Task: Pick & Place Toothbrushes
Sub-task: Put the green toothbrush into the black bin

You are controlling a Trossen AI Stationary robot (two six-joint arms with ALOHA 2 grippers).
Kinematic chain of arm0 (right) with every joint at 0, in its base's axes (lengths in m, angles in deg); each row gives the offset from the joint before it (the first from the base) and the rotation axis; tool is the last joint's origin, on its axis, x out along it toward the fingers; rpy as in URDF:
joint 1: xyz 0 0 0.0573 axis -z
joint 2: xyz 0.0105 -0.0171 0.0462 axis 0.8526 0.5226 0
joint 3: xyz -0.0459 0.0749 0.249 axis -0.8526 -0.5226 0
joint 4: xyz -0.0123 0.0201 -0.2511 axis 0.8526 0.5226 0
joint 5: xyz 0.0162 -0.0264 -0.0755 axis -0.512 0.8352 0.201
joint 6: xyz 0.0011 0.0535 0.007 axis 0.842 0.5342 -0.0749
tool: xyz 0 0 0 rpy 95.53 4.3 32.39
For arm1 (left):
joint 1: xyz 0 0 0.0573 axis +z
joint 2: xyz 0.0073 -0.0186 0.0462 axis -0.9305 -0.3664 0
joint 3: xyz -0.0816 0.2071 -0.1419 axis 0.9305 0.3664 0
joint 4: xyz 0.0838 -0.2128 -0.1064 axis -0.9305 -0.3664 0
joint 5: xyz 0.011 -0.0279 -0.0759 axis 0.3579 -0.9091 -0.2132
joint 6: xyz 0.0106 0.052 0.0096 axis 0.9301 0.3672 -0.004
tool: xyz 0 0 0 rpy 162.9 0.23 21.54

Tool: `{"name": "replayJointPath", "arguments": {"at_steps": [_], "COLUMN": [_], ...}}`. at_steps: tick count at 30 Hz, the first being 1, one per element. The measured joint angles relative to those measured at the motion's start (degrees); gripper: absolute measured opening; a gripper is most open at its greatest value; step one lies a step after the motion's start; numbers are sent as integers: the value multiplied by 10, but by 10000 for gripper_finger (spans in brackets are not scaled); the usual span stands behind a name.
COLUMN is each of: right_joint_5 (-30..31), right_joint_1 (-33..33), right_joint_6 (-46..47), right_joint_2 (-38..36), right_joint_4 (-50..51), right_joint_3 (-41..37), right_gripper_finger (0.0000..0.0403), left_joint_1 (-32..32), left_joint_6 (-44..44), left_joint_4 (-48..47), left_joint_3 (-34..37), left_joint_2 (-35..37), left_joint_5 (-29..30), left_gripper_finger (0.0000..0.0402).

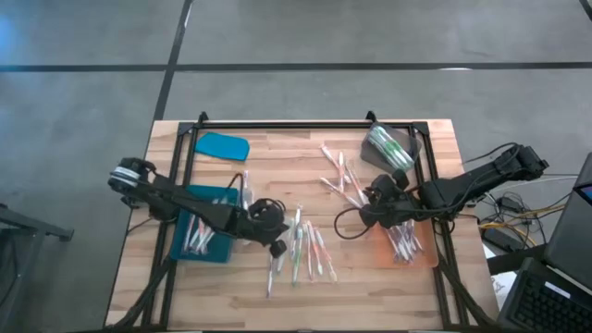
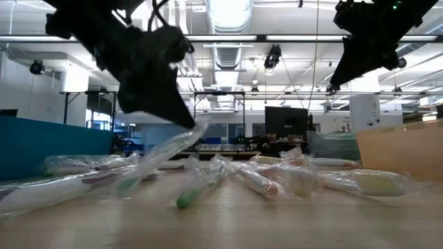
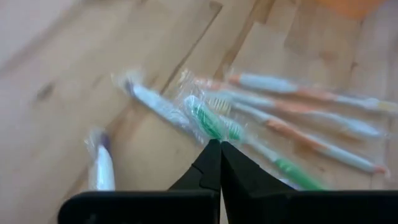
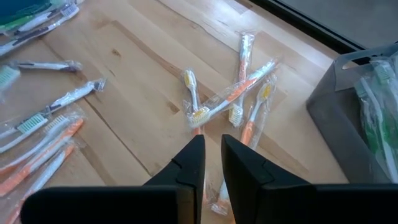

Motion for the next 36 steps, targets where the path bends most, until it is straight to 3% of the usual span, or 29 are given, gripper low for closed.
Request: {"name": "replayJointPath", "arguments": {"at_steps": [4, 9, 20, 25, 30, 36], "right_joint_5": [0, -3, -80, -104, -134, -138], "right_joint_1": [0, -1, -2, -2, -2, -1], "right_joint_6": [-3, -68, -198, -219, -222, -248], "right_joint_2": [0, 0, 4, 52, 148, 264], "right_joint_4": [-36, -161, -629, -814, -883, -885], "right_joint_3": [-6, -41, -214, -269, -255, -170], "right_gripper_finger": [60, 76, 116, 133, 148, 165], "left_joint_1": [1, 5, 16, 24, 30, 33], "left_joint_6": [33, 65, 124, 134, 135, 142], "left_joint_4": [1, 10, 63, 74, 76, 90], "left_joint_3": [1, 2, 3, 2, 3, 3], "left_joint_2": [28, 52, 61, 61, 61, 61], "left_joint_5": [15, 25, 24, 24, 24, 24], "left_gripper_finger": [1, 0, 0, 0, 0, 0]}}
